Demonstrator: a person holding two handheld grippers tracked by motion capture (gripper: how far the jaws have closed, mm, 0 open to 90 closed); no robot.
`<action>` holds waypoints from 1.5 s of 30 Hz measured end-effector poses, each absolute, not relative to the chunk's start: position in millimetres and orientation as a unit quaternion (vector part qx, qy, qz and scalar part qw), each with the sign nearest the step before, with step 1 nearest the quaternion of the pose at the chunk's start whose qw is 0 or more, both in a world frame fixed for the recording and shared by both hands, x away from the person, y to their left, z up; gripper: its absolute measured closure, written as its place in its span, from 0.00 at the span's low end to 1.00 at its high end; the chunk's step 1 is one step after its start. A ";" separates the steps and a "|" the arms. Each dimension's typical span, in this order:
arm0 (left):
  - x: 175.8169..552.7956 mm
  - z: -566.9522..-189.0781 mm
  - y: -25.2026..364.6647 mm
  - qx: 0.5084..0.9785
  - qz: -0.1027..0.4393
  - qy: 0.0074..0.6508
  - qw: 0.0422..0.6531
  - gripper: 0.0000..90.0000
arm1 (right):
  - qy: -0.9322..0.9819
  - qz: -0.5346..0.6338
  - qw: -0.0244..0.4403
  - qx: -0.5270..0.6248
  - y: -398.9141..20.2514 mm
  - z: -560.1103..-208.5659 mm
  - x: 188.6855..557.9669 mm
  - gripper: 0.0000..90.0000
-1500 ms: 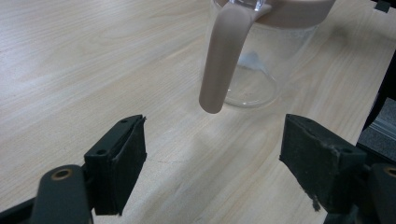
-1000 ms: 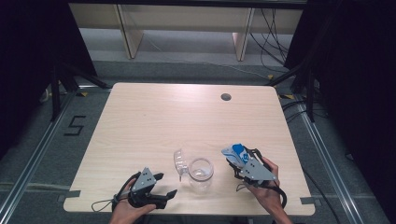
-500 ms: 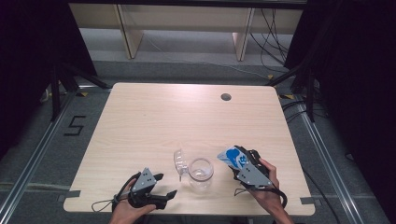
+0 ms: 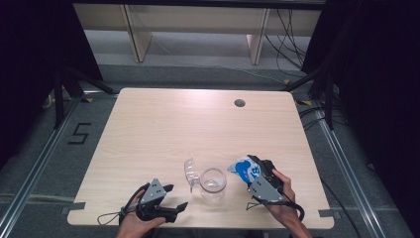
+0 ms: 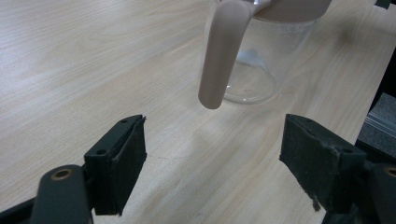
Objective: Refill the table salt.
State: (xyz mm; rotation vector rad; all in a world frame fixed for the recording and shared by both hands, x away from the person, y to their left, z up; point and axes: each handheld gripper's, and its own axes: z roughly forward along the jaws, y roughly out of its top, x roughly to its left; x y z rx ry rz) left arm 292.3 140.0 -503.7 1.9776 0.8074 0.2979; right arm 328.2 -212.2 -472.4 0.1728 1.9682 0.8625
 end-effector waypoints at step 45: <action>292.3 -504.0 139.5 0.806 0.121 0.332 0.475 0.24 | 0.800 0.285 0.528 0.007 -205.9 -471.4 325.9 0.48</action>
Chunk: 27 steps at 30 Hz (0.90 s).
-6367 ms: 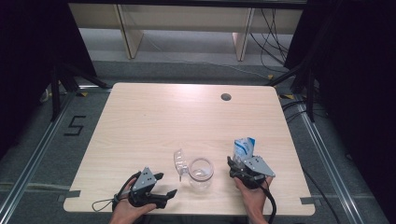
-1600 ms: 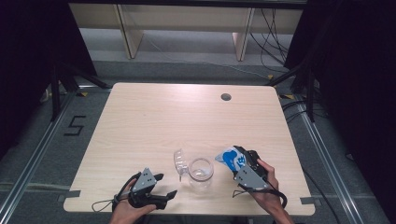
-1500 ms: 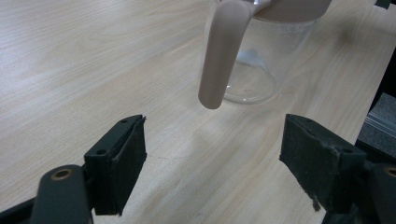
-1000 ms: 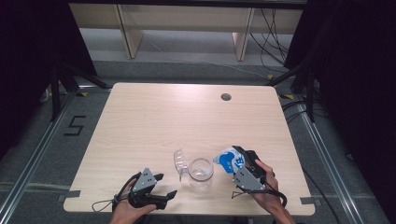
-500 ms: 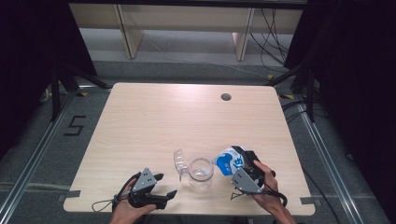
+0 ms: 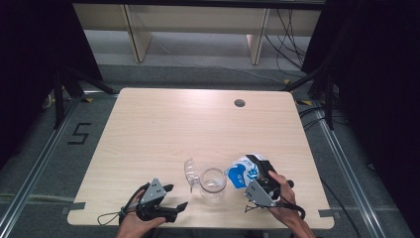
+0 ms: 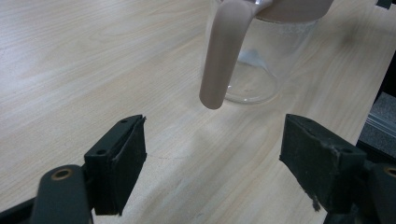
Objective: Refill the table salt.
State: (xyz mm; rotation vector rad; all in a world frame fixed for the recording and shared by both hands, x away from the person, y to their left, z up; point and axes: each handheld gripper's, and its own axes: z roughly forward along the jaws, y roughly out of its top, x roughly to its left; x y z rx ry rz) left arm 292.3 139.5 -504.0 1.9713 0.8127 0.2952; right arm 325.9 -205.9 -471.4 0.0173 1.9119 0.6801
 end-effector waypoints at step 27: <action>291.8 -504.8 138.3 0.801 0.118 0.338 0.480 0.24 | 0.798 0.222 0.558 -0.038 -198.2 -472.7 323.9 0.49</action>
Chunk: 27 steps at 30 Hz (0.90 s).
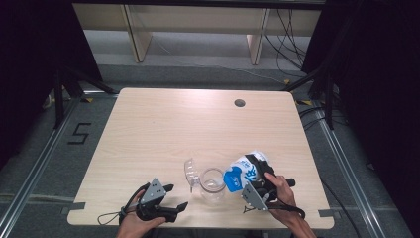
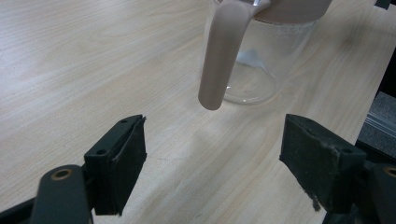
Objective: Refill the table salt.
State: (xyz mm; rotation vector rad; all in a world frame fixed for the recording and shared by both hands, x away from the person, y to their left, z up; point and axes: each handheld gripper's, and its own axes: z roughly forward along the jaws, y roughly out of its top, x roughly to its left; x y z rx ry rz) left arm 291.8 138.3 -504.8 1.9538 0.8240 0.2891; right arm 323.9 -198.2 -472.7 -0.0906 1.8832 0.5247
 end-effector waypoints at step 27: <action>292.5 -504.2 139.3 0.807 0.121 0.332 0.473 0.24 | 0.780 0.156 0.596 -0.108 -192.9 -471.7 325.0 0.50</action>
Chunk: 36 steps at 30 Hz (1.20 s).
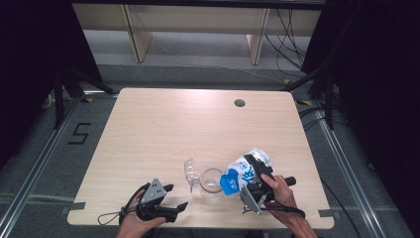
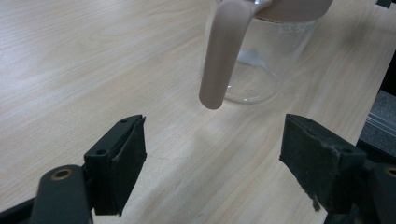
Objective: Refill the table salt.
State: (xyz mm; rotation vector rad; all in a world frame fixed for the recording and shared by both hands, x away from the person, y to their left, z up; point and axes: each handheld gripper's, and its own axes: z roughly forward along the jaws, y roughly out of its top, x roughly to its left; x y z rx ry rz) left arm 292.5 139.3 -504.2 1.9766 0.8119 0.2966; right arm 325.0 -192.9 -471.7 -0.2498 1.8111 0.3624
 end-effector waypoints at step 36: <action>291.5 -504.2 137.8 0.805 0.116 0.338 0.474 0.24 | 0.767 0.116 0.617 -0.128 -189.5 -472.8 323.2 0.52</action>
